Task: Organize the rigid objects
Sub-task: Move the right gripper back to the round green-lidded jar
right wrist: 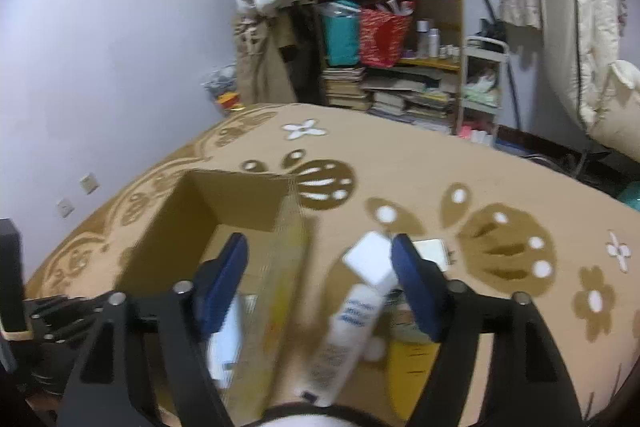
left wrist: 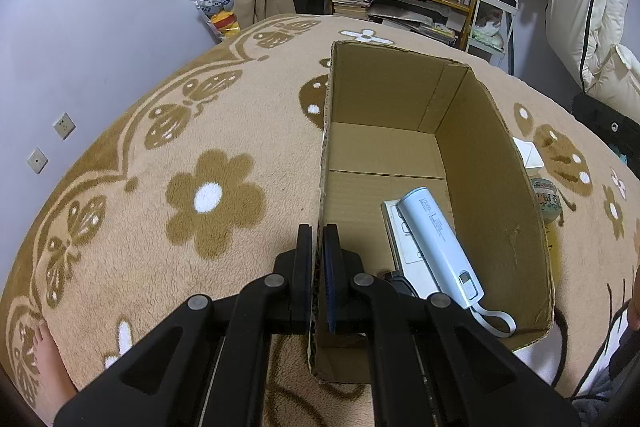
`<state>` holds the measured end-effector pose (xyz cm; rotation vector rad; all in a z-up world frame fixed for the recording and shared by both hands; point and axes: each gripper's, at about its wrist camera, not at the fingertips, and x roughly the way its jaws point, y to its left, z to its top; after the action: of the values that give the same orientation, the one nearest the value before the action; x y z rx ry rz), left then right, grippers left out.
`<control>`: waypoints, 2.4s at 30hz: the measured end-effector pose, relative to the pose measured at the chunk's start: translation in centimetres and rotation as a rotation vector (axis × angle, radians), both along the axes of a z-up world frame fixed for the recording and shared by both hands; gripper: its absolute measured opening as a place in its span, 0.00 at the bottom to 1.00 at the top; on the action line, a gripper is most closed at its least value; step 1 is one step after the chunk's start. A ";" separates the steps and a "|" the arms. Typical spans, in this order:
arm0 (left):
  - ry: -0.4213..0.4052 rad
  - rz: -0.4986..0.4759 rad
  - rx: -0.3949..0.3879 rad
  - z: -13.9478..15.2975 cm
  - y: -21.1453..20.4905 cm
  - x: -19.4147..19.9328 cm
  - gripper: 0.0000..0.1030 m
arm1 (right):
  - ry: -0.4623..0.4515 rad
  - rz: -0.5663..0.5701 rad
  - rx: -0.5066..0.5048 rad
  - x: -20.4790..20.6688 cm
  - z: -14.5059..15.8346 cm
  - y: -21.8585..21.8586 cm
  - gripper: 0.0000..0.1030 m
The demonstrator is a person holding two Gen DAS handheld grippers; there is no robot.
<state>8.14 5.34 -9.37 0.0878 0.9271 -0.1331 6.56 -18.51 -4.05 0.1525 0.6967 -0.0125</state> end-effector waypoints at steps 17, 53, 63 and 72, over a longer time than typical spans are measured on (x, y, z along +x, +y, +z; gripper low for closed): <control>0.006 -0.001 0.008 -0.3 0.0 0.0 0.05 | 0.046 -0.150 -0.094 0.3 -2.7 -5.2 1.00; -0.043 -0.059 0.083 -0.1 -1.4 0.2 0.04 | 0.192 -0.274 -0.053 1.2 -8.7 -9.5 1.00; -0.042 -0.057 0.084 -0.2 -1.4 0.2 0.04 | 0.209 -0.259 -0.040 1.5 -9.2 -9.0 1.00; -0.036 -0.048 0.046 -0.2 -1.0 0.3 0.04 | 0.228 -0.266 0.004 1.6 -10.0 -9.2 0.97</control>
<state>8.45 4.38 -9.61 0.1547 0.8925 -0.1539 8.14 -27.68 -14.09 0.2489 0.8993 -0.2865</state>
